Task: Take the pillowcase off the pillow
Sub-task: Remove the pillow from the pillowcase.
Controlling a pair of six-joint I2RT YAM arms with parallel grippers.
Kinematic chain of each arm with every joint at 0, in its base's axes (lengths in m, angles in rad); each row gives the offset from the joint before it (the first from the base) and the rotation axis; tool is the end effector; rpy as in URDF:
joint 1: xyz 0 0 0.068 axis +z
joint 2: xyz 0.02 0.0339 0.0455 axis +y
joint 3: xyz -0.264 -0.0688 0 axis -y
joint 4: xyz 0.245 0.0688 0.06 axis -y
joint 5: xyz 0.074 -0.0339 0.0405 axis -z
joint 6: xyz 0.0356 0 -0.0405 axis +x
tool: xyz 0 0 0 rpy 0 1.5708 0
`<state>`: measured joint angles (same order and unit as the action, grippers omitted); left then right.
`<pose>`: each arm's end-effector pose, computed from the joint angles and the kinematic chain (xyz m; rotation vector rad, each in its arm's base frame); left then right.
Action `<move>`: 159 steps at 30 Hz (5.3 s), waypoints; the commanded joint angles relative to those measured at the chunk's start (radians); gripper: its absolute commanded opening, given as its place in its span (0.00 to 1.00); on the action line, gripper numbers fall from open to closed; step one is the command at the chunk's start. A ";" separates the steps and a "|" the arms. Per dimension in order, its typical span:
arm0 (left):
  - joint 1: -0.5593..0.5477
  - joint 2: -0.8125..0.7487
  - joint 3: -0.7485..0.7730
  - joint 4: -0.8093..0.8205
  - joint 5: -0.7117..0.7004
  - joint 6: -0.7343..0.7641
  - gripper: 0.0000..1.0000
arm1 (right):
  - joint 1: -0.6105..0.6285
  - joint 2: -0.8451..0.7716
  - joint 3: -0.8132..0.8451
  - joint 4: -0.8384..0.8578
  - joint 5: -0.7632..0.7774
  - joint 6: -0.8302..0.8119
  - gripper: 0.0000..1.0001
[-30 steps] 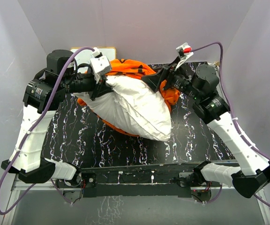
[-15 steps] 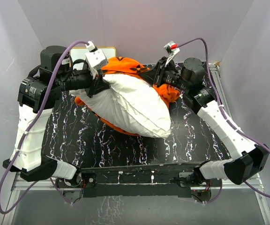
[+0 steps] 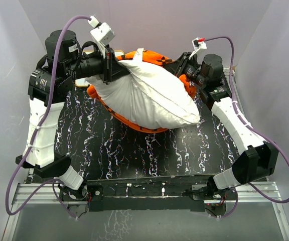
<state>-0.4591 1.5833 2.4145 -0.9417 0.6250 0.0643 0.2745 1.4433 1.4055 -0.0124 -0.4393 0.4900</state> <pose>0.2116 -0.1278 0.5876 0.8927 1.4784 -0.8169 0.3228 0.1066 0.4207 -0.1722 1.6917 0.9346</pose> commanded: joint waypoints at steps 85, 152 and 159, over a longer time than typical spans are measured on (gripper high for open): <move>0.028 -0.377 -0.277 0.356 -0.109 0.323 0.97 | 0.350 -0.075 0.162 0.262 0.001 -0.476 0.08; 0.027 -0.338 -0.427 0.176 -0.108 0.561 0.00 | 0.277 -0.018 0.195 0.121 0.156 0.055 0.92; 0.027 -0.353 -0.423 0.167 -0.112 0.558 0.00 | 0.280 0.007 0.204 -0.012 0.300 0.048 0.81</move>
<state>-0.4324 1.2617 1.9934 -0.7944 0.5095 0.6315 0.5537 1.4338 1.5509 0.0521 -0.2443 0.5465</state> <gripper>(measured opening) 0.068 0.766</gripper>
